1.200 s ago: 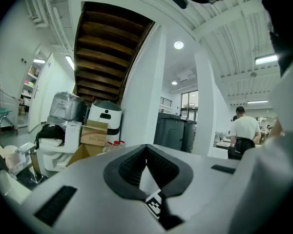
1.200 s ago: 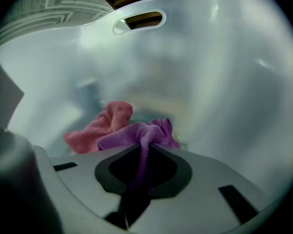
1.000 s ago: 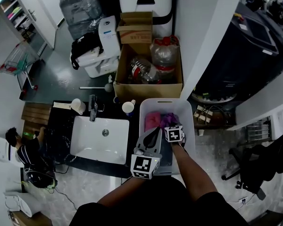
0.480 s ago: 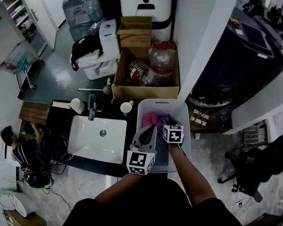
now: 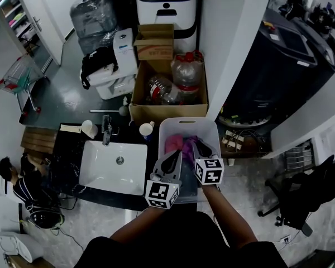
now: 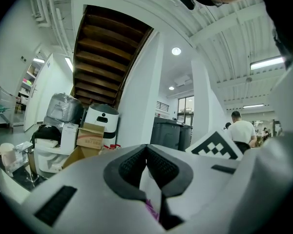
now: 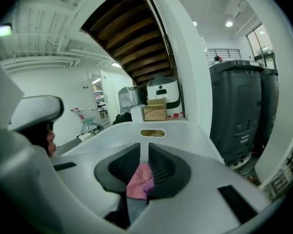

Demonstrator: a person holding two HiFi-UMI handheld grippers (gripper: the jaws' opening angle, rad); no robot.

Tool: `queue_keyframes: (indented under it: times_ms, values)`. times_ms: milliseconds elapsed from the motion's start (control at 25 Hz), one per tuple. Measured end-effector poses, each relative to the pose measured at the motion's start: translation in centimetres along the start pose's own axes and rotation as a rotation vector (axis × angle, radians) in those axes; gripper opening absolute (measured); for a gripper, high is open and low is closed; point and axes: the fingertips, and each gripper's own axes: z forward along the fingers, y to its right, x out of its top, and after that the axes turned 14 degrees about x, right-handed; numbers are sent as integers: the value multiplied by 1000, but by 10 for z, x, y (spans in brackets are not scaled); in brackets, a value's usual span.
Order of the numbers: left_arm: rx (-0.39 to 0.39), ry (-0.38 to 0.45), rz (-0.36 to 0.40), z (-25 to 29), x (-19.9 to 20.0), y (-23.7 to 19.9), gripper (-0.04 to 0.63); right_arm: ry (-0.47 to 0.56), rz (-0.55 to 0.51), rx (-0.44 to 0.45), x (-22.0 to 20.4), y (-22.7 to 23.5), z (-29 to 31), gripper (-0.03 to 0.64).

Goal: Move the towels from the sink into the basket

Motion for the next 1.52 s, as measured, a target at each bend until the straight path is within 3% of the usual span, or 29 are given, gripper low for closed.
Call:
queue_keyframes:
  times_ms: [200, 600, 840, 1520]
  values:
    - [6, 5, -5, -3, 2, 1, 12, 48, -123, 18, 17, -22, -22, 40]
    - [30, -16, 17, -7, -3, -6, 12, 175, -151, 26, 39, -58, -54, 26]
    - [27, -17, 23, -6, -3, -3, 12, 191, -212, 14, 45, -65, -58, 20]
    - [17, -10, 20, -12, -2, 2, 12, 196, -239, -15, 43, -69, -74, 18]
